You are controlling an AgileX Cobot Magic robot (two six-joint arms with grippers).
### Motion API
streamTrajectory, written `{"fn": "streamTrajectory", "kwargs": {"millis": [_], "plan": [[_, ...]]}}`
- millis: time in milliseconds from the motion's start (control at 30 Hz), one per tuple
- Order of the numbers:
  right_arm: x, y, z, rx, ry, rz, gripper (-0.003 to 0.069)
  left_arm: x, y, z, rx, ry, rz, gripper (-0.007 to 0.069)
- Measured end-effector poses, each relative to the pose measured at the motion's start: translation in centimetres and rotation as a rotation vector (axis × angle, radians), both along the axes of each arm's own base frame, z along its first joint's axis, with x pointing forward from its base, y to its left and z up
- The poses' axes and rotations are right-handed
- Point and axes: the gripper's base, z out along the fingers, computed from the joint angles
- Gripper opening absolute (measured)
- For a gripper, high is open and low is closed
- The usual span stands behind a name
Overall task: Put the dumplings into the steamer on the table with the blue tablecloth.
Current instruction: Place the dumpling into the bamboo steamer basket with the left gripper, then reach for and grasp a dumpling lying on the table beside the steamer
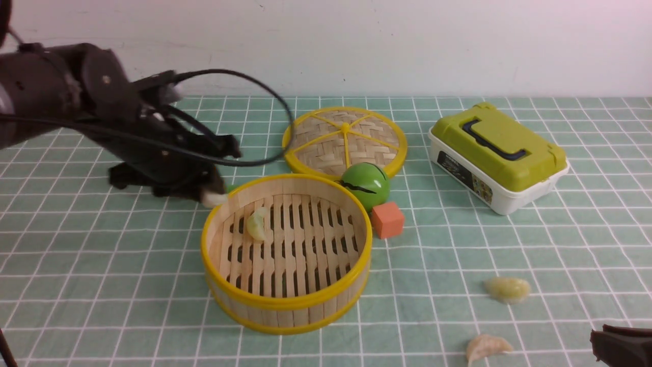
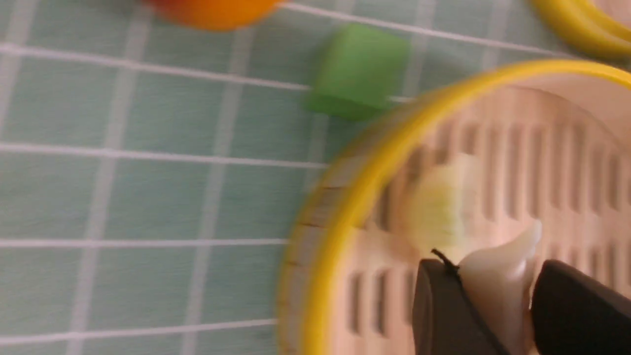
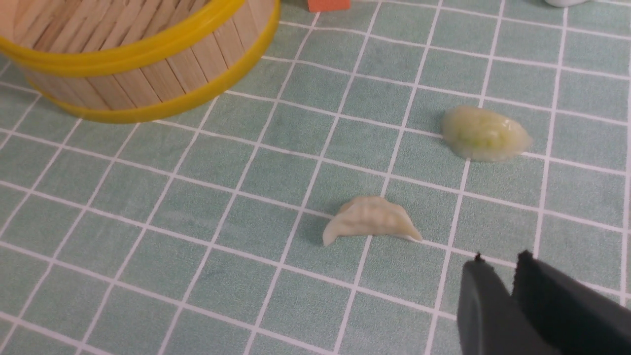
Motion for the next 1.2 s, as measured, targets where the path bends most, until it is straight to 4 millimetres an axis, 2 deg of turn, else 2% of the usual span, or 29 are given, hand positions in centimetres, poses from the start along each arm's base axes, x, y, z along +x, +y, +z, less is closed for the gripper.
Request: {"fn": "streamTrajectory", "kwargs": {"millis": [100, 233, 367, 500, 667, 733, 867, 967, 1033, 1100, 1133, 1167, 1200], "plan": [[0.0, 0.0, 0.0, 0.000, 0.000, 0.000, 0.0104, -0.2, -3.7, -1.1, 0.031, 0.015, -0.098, 0.0224], [0.0, 0.0, 0.0, 0.000, 0.000, 0.000, 0.0106, 1.3, -6.9, -2.6, 0.091, 0.068, -0.127, 0.0224], [0.0, 0.0, 0.0, 0.000, 0.000, 0.000, 0.0107, 3.0, -9.2, -3.6, 0.166, 0.101, -0.151, 0.0224], [0.0, 0.0, 0.0, 0.001, 0.000, 0.000, 0.0111, 4.3, -10.7, -4.9, 0.224, 0.119, -0.172, 0.0224], [0.0, 0.0, 0.0, 0.003, 0.001, -0.001, 0.0113, 4.9, -11.1, -6.2, 0.253, 0.145, -0.172, 0.0224], [0.0, 0.0, 0.0, 0.001, 0.000, 0.000, 0.0114, 5.0, -11.1, -6.3, 0.252, 0.146, -0.155, 0.0243], [0.0, 0.0, 0.0, 0.002, 0.000, -0.001, 0.0118, 5.1, -10.9, -5.9, 0.253, 0.141, -0.124, 0.0364], [0.0, 0.0, 0.0, 0.004, 0.000, -0.001, 0.0122, 4.6, -10.6, -4.2, 0.248, 0.130, -0.117, 0.0405], [0.0, 0.0, 0.0, 0.010, 0.002, -0.002, 0.0125, 3.8, -10.2, -1.4, 0.236, 0.090, -0.123, 0.0399], [0.0, 0.1, 0.0, 0.016, 0.004, -0.004, 0.0127, 3.3, -9.9, 0.4, 0.230, 0.057, -0.134, 0.0384], [0.0, 0.1, 0.0, 0.020, 0.005, -0.005, 0.0128, 2.6, -9.5, 2.5, 0.224, 0.020, -0.145, 0.0364], [0.0, 0.1, 0.0, 0.024, 0.009, -0.006, 0.0129, 1.1, -8.6, 6.1, 0.216, -0.045, -0.165, 0.0321], [0.0, 0.1, 0.0, 0.025, 0.012, -0.005, 0.0131, 0.0, -7.9, 8.4, 0.214, -0.085, -0.176, 0.0289]]}}
